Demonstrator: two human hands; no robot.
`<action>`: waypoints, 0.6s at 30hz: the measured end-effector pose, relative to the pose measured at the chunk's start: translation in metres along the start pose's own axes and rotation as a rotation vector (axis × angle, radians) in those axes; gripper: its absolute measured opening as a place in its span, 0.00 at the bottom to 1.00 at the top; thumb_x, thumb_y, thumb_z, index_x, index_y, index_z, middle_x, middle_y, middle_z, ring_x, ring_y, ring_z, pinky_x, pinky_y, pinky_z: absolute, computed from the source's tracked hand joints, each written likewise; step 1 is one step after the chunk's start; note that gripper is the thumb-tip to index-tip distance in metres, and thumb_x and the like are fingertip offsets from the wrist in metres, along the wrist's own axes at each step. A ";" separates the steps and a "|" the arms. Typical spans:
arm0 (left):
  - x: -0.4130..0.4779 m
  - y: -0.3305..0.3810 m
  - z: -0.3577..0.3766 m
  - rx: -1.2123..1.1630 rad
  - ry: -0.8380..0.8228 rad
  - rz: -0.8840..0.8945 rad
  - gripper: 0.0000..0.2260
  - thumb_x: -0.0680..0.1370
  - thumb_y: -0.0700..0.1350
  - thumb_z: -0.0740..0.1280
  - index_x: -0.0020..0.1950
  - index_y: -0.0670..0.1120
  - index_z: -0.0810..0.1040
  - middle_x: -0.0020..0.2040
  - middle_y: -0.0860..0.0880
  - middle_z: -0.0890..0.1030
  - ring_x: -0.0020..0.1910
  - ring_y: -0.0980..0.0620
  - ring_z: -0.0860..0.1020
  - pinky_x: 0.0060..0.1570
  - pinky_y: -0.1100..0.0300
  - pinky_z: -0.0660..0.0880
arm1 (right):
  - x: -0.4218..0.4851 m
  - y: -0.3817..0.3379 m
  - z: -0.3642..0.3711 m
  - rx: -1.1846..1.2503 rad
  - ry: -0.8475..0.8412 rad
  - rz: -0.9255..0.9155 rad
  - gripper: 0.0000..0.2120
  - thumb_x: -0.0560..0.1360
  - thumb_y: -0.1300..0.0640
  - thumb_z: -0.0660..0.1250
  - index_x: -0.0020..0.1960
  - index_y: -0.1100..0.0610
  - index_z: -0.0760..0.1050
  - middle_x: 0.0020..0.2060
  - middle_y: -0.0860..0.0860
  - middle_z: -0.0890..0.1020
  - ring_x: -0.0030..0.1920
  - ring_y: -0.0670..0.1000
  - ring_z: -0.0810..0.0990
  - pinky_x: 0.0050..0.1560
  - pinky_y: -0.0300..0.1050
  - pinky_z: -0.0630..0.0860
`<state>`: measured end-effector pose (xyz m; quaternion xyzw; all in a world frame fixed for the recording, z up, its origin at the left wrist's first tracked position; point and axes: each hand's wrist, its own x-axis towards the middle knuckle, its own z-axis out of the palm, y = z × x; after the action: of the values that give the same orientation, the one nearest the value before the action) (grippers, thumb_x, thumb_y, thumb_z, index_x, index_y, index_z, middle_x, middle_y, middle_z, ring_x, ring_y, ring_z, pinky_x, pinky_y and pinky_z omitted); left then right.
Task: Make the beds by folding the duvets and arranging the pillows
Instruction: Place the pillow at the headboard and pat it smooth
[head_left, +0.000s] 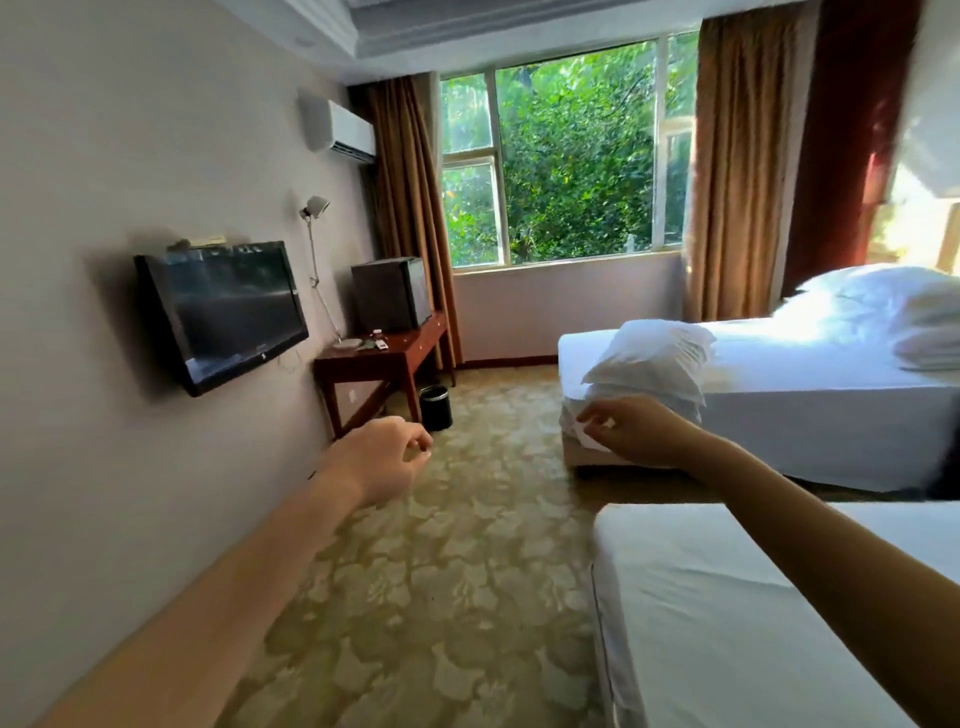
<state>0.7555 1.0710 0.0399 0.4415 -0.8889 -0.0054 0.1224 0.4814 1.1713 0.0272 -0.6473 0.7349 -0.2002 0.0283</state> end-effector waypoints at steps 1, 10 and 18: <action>0.015 -0.012 0.000 -0.002 0.018 0.029 0.11 0.79 0.51 0.61 0.59 0.52 0.78 0.55 0.52 0.77 0.50 0.54 0.75 0.51 0.58 0.74 | 0.013 -0.006 0.005 0.005 -0.007 0.016 0.14 0.80 0.53 0.60 0.63 0.53 0.76 0.59 0.51 0.80 0.57 0.49 0.77 0.60 0.39 0.68; 0.200 -0.098 0.015 0.028 -0.051 0.242 0.16 0.78 0.54 0.62 0.63 0.50 0.75 0.70 0.50 0.63 0.64 0.51 0.71 0.62 0.55 0.70 | 0.124 -0.009 0.025 -0.059 0.036 0.218 0.14 0.80 0.53 0.59 0.63 0.53 0.76 0.59 0.50 0.80 0.57 0.48 0.77 0.62 0.40 0.69; 0.397 -0.064 0.062 -0.232 -0.044 0.597 0.26 0.77 0.52 0.64 0.73 0.50 0.59 0.50 0.49 0.78 0.45 0.51 0.74 0.45 0.60 0.67 | 0.214 0.027 0.009 -0.225 0.234 0.657 0.15 0.80 0.54 0.59 0.62 0.57 0.76 0.60 0.53 0.79 0.56 0.53 0.78 0.60 0.47 0.74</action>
<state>0.5616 0.7132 0.0566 0.1442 -0.9750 -0.0801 0.1490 0.4241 0.9655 0.0564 -0.3484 0.9193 -0.1711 -0.0646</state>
